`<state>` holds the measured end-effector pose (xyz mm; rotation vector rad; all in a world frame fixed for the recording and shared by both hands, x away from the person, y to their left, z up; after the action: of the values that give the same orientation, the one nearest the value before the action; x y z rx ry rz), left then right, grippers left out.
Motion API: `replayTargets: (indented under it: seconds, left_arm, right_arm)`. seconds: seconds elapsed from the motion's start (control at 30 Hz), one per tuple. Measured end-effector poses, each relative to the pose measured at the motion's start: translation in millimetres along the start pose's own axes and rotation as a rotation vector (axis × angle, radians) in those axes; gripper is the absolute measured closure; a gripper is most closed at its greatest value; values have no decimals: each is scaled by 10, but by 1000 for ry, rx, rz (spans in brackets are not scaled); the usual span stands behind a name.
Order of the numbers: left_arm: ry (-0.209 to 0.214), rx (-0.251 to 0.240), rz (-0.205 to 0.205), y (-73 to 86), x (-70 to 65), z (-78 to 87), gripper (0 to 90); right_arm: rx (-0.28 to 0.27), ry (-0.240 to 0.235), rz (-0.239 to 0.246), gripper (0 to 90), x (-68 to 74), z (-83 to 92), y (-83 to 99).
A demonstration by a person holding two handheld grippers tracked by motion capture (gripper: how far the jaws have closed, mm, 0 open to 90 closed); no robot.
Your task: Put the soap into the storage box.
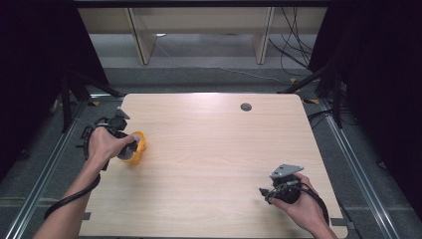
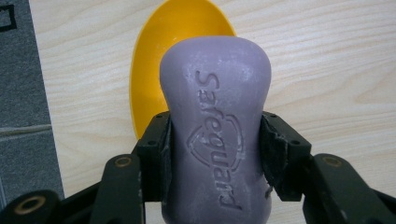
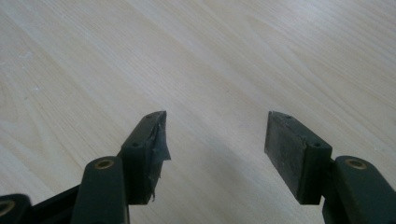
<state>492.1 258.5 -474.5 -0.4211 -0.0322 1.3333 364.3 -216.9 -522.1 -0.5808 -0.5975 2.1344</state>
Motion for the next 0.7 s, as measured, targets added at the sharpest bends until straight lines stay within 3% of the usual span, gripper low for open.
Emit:
replayTargets:
  seconds: [0.33,0.53,0.7]
  left_arm:
    - [-11,7,21,-60,67,-48,490]
    - [-11,11,5,-74,70,-41,490]
    - [-19,16,17,-85,89,-62,490]
  right_arm:
    - [3,-1,-11,396,3,8,-4]
    - [0,0,-3,396,1,0,-1]
    - [4,-3,-14,395,7,7,-3]
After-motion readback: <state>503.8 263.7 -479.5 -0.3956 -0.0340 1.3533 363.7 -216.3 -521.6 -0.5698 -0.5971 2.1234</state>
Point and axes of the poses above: each handheld gripper's, and its own axes: z roughly backward along the jaws, y roughly out of its underside, x roughly to its left, the point moved 7 cm from there along -z, roughly forward along the jaws, and after that the axes turned 10 degrees about y, right-handed, at the moved point
